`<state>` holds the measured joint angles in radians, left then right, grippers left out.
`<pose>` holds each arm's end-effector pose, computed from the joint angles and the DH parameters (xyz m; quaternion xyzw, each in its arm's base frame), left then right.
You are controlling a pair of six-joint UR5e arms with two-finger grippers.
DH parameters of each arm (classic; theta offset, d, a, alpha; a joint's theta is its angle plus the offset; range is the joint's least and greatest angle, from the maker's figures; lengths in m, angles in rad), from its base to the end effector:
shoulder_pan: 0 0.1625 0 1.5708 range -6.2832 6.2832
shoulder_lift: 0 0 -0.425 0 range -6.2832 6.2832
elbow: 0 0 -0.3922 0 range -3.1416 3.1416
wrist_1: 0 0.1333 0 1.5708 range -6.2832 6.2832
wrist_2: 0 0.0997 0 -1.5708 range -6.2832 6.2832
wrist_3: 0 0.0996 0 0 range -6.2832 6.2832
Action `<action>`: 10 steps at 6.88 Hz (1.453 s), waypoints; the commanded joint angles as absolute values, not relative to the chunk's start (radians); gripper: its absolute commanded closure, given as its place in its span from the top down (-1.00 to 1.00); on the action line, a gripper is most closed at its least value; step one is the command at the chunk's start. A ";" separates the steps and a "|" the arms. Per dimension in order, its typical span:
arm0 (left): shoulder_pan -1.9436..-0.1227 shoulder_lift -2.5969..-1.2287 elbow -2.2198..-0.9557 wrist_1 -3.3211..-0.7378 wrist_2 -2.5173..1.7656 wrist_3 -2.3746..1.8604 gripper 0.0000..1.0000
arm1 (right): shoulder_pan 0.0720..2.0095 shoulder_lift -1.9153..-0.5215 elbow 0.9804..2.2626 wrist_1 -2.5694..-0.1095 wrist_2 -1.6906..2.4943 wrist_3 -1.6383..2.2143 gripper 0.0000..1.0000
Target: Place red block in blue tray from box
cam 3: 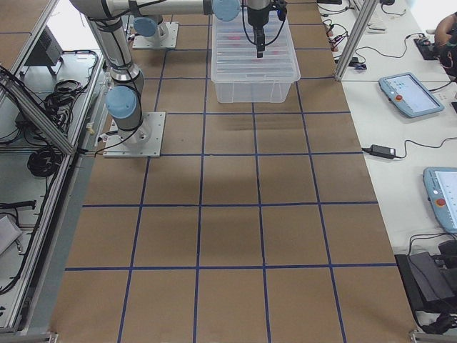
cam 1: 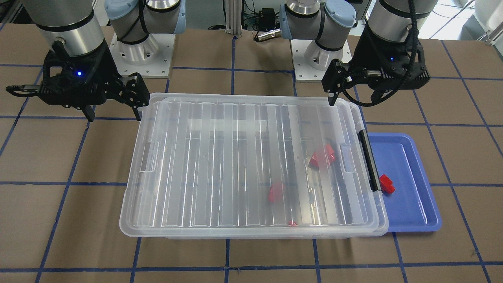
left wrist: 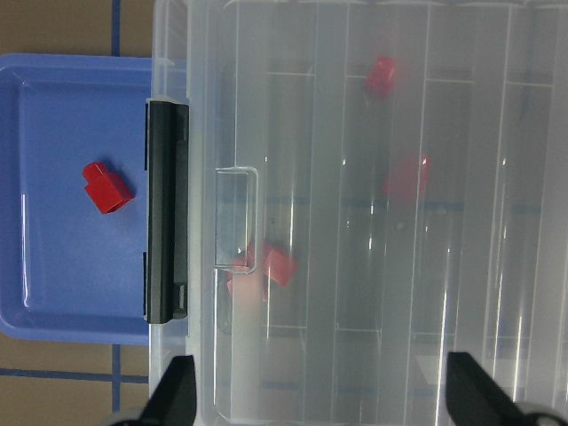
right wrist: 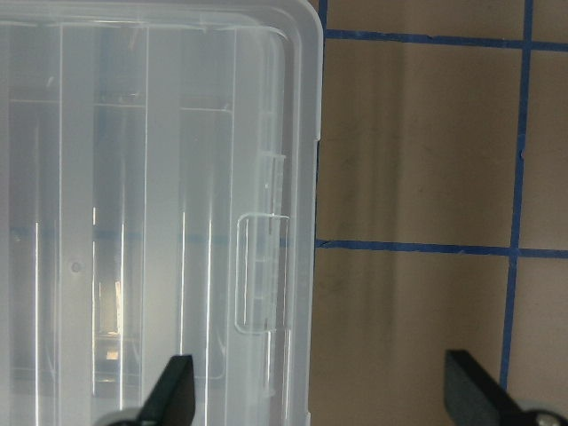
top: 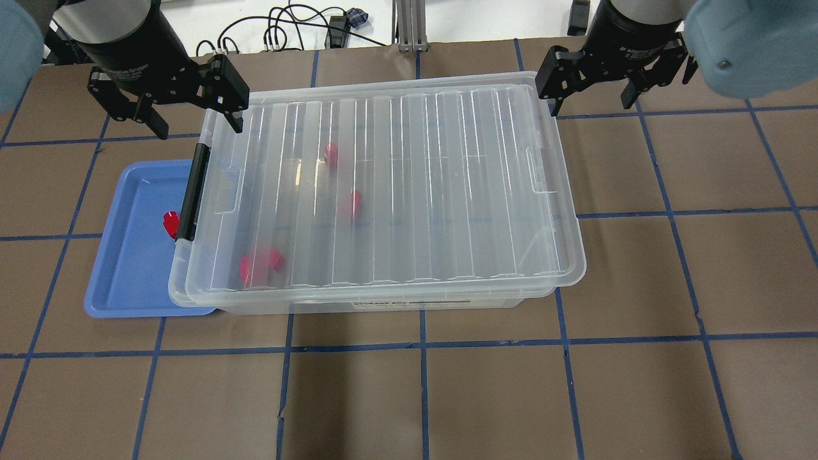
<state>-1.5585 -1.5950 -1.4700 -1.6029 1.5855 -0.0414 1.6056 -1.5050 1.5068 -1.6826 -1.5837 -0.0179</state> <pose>-0.1256 -0.5069 0.5223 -0.0270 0.9994 -0.0223 0.0070 0.1504 -0.5253 0.4978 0.0260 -0.9981 0.0550 0.0060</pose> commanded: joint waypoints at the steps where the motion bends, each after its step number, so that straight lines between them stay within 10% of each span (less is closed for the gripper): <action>1: -1.559 -1.594 -1.471 -1.603 1.586 -0.041 1.00 | 1.606 -1.503 1.503 -1.684 -1.583 -0.015 1.00; 10: -1.580 -1.591 -1.476 -1.606 1.586 -0.026 1.00 | 1.606 -1.502 1.508 -1.684 -1.585 -0.003 1.00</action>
<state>-1.5769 -1.5895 -1.4757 -1.6061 1.5845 -0.0269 1.6061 -1.5031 1.5078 -1.6831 -1.5847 -0.0030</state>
